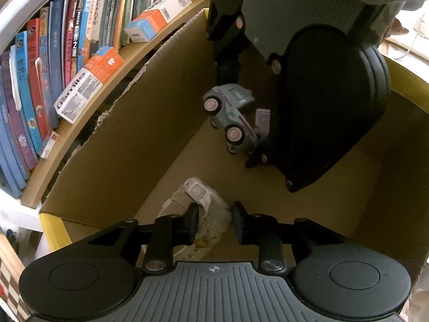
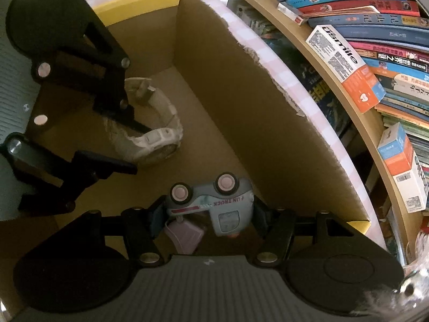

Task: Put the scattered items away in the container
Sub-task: 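Lower both held items into the yellow box and open both grippers, then raise both open tools out of the yellow box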

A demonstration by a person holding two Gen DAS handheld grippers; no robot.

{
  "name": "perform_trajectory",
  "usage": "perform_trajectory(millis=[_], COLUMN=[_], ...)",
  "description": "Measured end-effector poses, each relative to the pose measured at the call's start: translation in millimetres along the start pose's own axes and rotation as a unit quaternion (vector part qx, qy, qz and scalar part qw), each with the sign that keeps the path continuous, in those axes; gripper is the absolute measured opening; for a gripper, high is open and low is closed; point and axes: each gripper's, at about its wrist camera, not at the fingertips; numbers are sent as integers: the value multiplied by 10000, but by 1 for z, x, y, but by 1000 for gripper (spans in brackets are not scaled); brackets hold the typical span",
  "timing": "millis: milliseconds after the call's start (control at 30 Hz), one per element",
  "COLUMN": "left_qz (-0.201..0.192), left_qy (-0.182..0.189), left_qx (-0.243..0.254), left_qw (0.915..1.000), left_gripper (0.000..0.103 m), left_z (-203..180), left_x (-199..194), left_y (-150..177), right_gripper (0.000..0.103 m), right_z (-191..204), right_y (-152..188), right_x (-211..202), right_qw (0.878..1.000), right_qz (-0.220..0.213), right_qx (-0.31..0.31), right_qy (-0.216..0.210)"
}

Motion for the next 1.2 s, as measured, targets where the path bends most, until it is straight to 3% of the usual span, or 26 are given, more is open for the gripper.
perform_trajectory(millis=[100, 167, 367, 767, 1200], left_qz=[-31, -109, -448, -1005, -1690], left_qy=[-50, -164, -546, -960, -1436], left_qx=[2, 26, 11, -121, -325], left_qw=[10000, 9998, 9975, 9902, 9746], left_gripper=[32, 40, 44, 46, 46], left_z=[1, 1, -2, -12, -26], left_x=[1, -1, -12, -57, -124], left_y=[0, 0, 1, -5, -5], right_gripper=[72, 78, 87, 87, 87], right_z=[-1, 0, -4, 3, 28], right_y=[-2, -3, -4, -1, 6], right_x=[0, 0, -5, -54, -134], right_qw=[10000, 9999, 9994, 9940, 9791], right_qz=[-60, -89, -355, -1061, -1905], right_qx=[-5, -35, 18, 209, 527], right_qy=[17, 36, 46, 176, 476])
Point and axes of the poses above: each gripper's, at about its wrist camera, not at the fingertips, and x roughly the way its jaws point, z to its left, y to its underside, and after that the axes turned 12 degrees about -z, right-handed
